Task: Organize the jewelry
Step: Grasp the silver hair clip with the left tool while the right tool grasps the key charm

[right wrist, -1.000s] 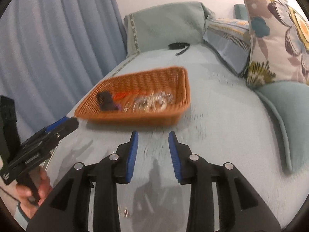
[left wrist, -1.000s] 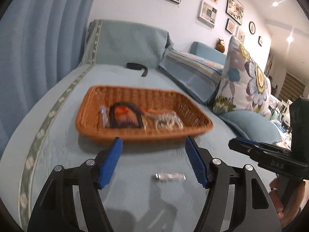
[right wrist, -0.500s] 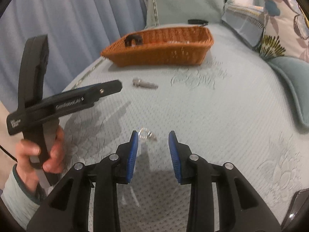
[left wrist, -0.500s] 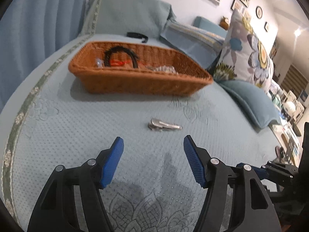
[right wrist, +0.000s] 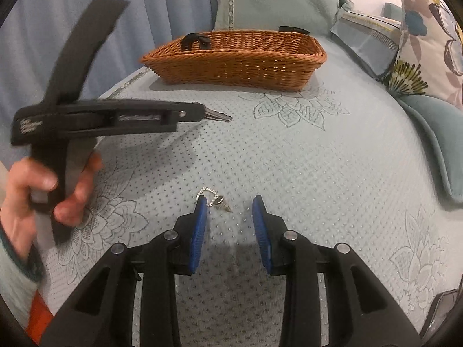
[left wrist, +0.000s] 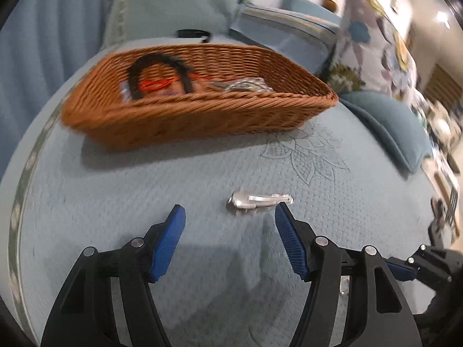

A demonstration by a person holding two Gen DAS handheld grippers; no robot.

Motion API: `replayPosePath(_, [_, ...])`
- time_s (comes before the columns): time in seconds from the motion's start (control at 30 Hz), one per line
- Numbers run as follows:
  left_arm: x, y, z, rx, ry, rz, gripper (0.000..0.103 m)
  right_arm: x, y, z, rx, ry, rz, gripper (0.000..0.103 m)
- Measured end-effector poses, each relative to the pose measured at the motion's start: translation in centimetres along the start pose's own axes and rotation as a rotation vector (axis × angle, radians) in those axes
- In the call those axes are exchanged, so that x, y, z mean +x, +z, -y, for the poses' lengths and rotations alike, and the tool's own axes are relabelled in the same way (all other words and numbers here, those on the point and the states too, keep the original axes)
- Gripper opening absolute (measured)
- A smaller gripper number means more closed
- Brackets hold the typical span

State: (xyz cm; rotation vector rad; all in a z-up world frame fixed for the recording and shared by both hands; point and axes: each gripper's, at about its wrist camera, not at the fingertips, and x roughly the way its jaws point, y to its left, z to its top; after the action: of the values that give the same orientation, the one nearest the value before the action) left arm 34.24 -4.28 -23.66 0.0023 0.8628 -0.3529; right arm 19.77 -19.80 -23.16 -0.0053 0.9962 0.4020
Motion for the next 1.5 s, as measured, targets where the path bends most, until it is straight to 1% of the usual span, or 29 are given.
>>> replayPosePath(0.07, [0.6,0.7,0.2,0.052,-0.070,-0.014,0.062,0.0,-0.1,0.1,0.001,0.007,0.004,0.030])
replayPosePath(0.17, [1.0,1.2,0.8,0.111,-0.113,-0.030,0.062,0.0,0.0,0.3,0.005,0.017,0.004,0.030])
replayPosePath(0.2, [1.2,1.1,1.0,0.121,-0.122,-0.044,0.056,0.1,0.0,0.3,0.006,0.019,0.004,0.030])
replayPosePath(0.3, [0.8,0.5,1.7,0.145,-0.121,-0.047,0.047,0.0,0.0,0.3,0.006,0.020,0.006,0.030])
replayPosePath(0.4, [-0.3,-0.5,2.1,0.150,-0.159,-0.053,0.041,-0.1,-0.1,0.3,0.006,0.025,0.009,0.030])
replayPosePath(0.47, [-0.8,-1.2,2.5,0.160,-0.173,-0.058,0.041,-0.1,-0.2,0.3,0.009,0.032,0.010,0.030])
replayPosePath(0.53, [-1.3,-1.4,2.9,0.174,-0.162,-0.050,0.041,-0.1,-0.3,0.4,0.011,0.038,0.012,0.030])
replayPosePath(0.6, [-1.3,-0.8,2.8,0.156,-0.120,-0.029,0.041,-0.2,-0.3,0.4,0.013,0.054,0.015,0.030])
replayPosePath(0.63, [-1.1,-0.5,2.6,0.141,-0.114,-0.027,0.041,-0.3,-0.3,0.4,0.013,0.062,0.017,0.030])
replayPosePath(0.7, [-0.4,0.1,2.3,0.117,-0.106,-0.031,0.041,-0.4,-0.5,0.3,0.010,0.072,0.018,0.030])
replayPosePath(0.77, [0.9,0.4,2.6,0.120,-0.098,-0.049,0.041,-0.4,-0.6,0.3,0.003,0.079,0.017,0.030])
replayPosePath(0.83, [1.6,0.3,3.2,0.137,-0.061,-0.061,0.041,-0.4,-0.6,0.3,-0.002,0.083,0.013,0.030])
replayPosePath(0.87, [1.4,0.2,3.5,0.151,-0.043,-0.053,0.038,-0.4,-0.5,0.3,-0.002,0.084,0.011,0.030])
replayPosePath(0.9, [1.2,0.1,3.5,0.156,-0.039,-0.052,0.022,-0.3,-0.4,0.3,-0.001,0.085,0.009,0.030])
replayPosePath(1.0, [0.7,-0.2,3.1,0.131,-0.031,-0.058,0.022,-0.1,0.0,0.4,0.005,0.078,-0.003,0.030])
replayPosePath(1.07, [-0.1,-0.8,2.7,0.104,-0.020,-0.053,0.022,0.0,0.3,0.2,-0.018,0.044,-0.006,0.030])
replayPosePath(1.13, [-1.0,-1.6,2.0,0.062,-0.027,-0.048,0.022,0.3,0.4,-0.3,-0.049,0.022,-0.015,0.030])
replayPosePath(1.2, [-2.1,-2.8,1.3,-0.013,-0.030,-0.038,0.022,0.4,0.5,-0.5,-0.056,0.020,-0.017,0.030])
replayPosePath(1.27, [-3.0,-4.0,1.0,-0.093,-0.049,-0.026,0.022,0.5,0.6,-0.5,-0.030,0.051,-0.017,0.030])
replayPosePath(1.4, [-3.8,-4.8,1.0,-0.103,-0.023,-0.010,0.022,0.6,0.6,-1.5,-0.041,0.049,-0.023,0.030])
replayPosePath(1.43, [-3.8,-4.9,0.8,-0.110,-0.031,-0.010,0.022,0.6,0.4,-1.8,-0.048,0.062,-0.027,0.030])
replayPosePath(1.5, [-3.7,-5.0,0.5,-0.123,-0.046,-0.006,0.022,0.4,0.1,-2.2,-0.062,0.059,-0.030,0.030])
